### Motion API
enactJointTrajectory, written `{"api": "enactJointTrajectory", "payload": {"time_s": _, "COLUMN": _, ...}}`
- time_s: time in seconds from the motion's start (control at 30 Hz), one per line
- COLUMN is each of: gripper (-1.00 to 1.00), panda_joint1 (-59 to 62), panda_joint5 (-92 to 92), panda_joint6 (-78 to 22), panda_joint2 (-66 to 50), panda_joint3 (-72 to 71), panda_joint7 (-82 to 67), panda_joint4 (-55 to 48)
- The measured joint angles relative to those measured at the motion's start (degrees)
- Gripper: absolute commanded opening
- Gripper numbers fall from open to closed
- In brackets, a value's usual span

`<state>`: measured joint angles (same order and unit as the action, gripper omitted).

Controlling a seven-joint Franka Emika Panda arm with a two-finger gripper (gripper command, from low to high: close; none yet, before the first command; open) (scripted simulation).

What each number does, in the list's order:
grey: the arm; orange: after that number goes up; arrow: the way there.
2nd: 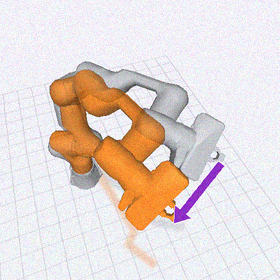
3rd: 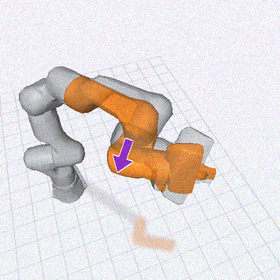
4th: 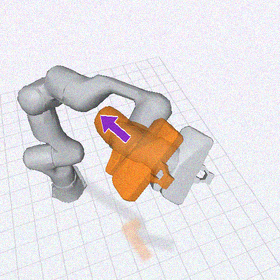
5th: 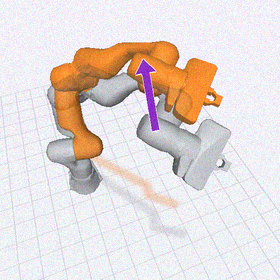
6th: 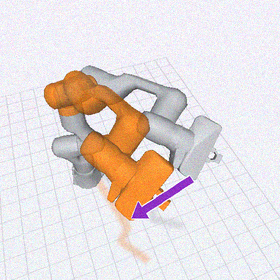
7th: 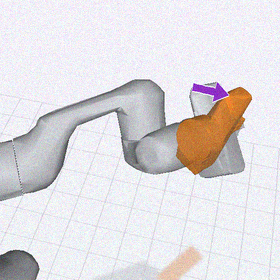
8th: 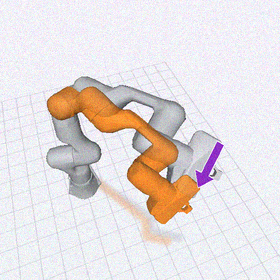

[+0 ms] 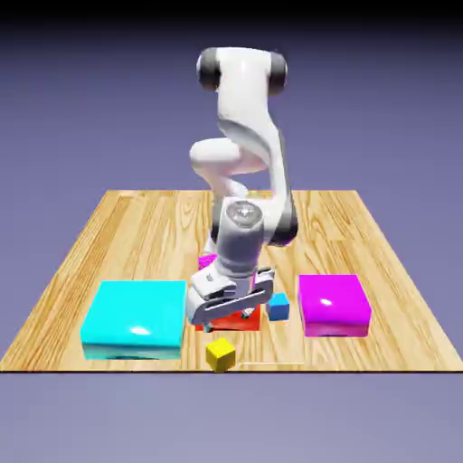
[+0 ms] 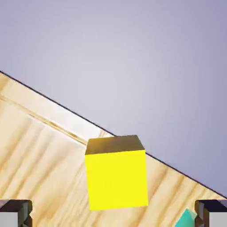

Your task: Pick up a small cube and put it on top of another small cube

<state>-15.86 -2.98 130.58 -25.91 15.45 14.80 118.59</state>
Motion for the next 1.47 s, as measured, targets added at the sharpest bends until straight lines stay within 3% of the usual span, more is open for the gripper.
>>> {"api": "enactJointTrajectory", "payload": {"time_s": 0.1, "gripper": 0.00, "panda_joint1": -0.6, "panda_joint5": -0.1, "panda_joint6": -1.7, "panda_joint2": -2.2, "panda_joint3": 0.6, "panda_joint7": -1.1, "panda_joint4": -1.6}}
{"api": "enactJointTrajectory", "payload": {"time_s": 0.2, "gripper": 0.00, "panda_joint1": 0.8, "panda_joint5": 0.9, "panda_joint6": 5.7, "panda_joint2": -8.5, "panda_joint3": -0.4, "panda_joint7": -1.5, "panda_joint4": -0.5}}
{"api": "enactJointTrajectory", "payload": {"time_s": 0.23, "gripper": -1.00, "panda_joint1": 1.0, "panda_joint5": 1.1, "panda_joint6": 6.7, "panda_joint2": -9.3, "panda_joint3": -0.5, "panda_joint7": -1.6, "panda_joint4": -0.3}}
{"api": "enactJointTrajectory", "payload": {"time_s": 0.43, "gripper": -1.00, "panda_joint1": 0.1, "panda_joint5": 0.3, "panda_joint6": -2.2, "panda_joint2": -1.0, "panda_joint3": 0.0, "panda_joint7": 0.1, "panda_joint4": -0.9}}
{"api": "enactJointTrajectory", "payload": {"time_s": 1.03, "gripper": -1.00, "panda_joint1": 20.8, "panda_joint5": 7.2, "panda_joint6": -17.8, "panda_joint2": 36.4, "panda_joint3": -17.2, "panda_joint7": 38.6, "panda_joint4": 22.5}}
{"api": "enactJointTrajectory", "payload": {"time_s": 1.1, "gripper": -1.00, "panda_joint1": 21.1, "panda_joint5": 7.3, "panda_joint6": -18.0, "panda_joint2": 36.9, "panda_joint3": -17.4, "panda_joint7": 39.1, "panda_joint4": 22.8}}
{"api": "enactJointTrajectory", "payload": {"time_s": 1.23, "gripper": -1.00, "panda_joint1": 20.8, "panda_joint5": 7.8, "panda_joint6": -8.1, "panda_joint2": 32.5, "panda_joint3": -17.7, "panda_joint7": 38.8, "panda_joint4": 28.4}}
{"api": "enactJointTrajectory", "payload": {"time_s": 1.27, "gripper": 1.00, "panda_joint1": 20.8, "panda_joint5": 7.9, "panda_joint6": -6.7, "panda_joint2": 31.9, "panda_joint3": -17.8, "panda_joint7": 38.7, "panda_joint4": 29.2}}
{"api": "enactJointTrajectory", "payload": {"time_s": 1.33, "gripper": 1.00, "panda_joint1": 20.8, "panda_joint5": 7.7, "panda_joint6": -6.7, "panda_joint2": 31.9, "panda_joint3": -17.8, "panda_joint7": 38.8, "panda_joint4": 29.2}}
{"api": "enactJointTrajectory", "payload": {"time_s": 1.47, "gripper": 1.00, "panda_joint1": 21.0, "panda_joint5": 7.2, "panda_joint6": -16.7, "panda_joint2": 36.3, "panda_joint3": -17.5, "panda_joint7": 39.1, "panda_joint4": 23.6}}
